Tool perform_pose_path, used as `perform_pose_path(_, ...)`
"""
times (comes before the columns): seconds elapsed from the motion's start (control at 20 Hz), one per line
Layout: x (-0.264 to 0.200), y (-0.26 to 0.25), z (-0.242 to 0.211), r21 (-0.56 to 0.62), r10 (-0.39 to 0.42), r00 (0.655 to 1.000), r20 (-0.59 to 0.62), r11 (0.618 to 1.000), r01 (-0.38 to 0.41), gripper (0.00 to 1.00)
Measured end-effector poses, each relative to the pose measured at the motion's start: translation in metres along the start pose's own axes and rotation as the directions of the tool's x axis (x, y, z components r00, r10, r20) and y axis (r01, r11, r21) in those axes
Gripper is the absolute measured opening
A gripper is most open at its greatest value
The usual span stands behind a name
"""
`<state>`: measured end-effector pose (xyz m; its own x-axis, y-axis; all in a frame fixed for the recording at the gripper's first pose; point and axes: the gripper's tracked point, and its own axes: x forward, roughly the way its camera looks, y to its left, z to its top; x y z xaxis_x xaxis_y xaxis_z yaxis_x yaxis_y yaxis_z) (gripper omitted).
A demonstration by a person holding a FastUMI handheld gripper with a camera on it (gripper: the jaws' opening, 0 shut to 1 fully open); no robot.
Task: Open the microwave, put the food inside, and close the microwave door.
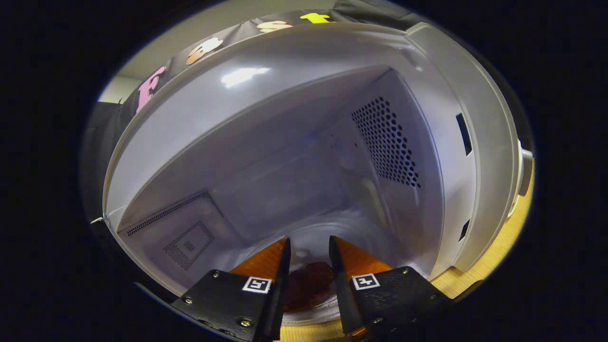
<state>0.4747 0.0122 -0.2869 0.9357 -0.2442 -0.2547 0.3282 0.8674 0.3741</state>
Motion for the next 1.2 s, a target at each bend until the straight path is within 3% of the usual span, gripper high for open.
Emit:
perform_pose_path(0.05, -0.003, -0.002, 0.005, -0.028, -0.012, 1.000, 0.015, 1.000, 0.012, 0.60)
perform_pose_path(0.35, -0.061, 0.025, 0.022, -0.112, 0.080, 0.997, -0.008, 0.990, -0.081, 0.95)
perform_pose_path(0.65, -0.178, 0.058, 0.068, -0.315, 0.255, 0.963, 0.093, 0.925, -0.214, 0.96)
perform_pose_path(0.8, -0.237, 0.069, 0.091, -0.352, 0.321, 0.940, 0.117, 0.898, -0.263, 0.95)
perform_pose_path(1.05, -0.347, 0.113, 0.108, -0.293, 0.508, 0.857, 0.086, 0.835, -0.466, 0.95)
perform_pose_path(1.2, -0.407, 0.146, 0.100, -0.312, 0.623, 0.780, 0.058, 0.754, -0.579, 0.95)
